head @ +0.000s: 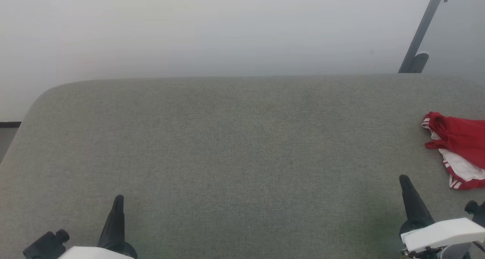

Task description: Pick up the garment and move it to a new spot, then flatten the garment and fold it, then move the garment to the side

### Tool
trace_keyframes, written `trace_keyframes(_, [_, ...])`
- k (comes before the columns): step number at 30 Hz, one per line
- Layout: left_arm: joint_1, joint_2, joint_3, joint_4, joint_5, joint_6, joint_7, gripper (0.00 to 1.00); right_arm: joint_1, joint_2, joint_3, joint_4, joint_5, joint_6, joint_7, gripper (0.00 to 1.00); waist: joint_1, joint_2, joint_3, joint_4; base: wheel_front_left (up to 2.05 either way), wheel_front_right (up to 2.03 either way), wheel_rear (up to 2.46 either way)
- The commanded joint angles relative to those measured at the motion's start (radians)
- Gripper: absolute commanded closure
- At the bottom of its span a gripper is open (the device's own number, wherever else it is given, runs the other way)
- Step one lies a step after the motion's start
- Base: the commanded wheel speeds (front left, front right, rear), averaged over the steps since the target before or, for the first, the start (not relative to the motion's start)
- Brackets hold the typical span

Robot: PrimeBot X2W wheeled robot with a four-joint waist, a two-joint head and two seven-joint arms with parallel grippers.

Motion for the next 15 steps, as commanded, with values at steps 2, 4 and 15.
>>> trace_keyframes(2, [-0.032, 0.001, 0.005, -0.004, -0.046, -0.001, 0.013, 1.0, -0.031, 0.002, -0.005, -0.005, 0.043, 0.0, 0.009, 1.0, 0.0, 0.0, 0.001, -0.001, 0.0, 0.0, 0.0])
trace_keyframes(4, [-0.039, -0.001, 0.005, 0.0, -0.069, -0.001, 0.019, 1.0, -0.036, 0.004, -0.006, -0.001, 0.065, 0.0, 0.014, 1.0, 0.0, 0.0, 0.001, -0.001, 0.0, 0.0, 0.0])
trace_keyframes(15, [-0.07, -0.008, 0.008, 0.019, -0.192, -0.001, 0.054, 1.0, -0.06, 0.016, -0.014, 0.02, 0.179, 0.0, 0.037, 1.0, 0.0, 0.0, 0.004, -0.004, 0.0, 0.0, 0.0])
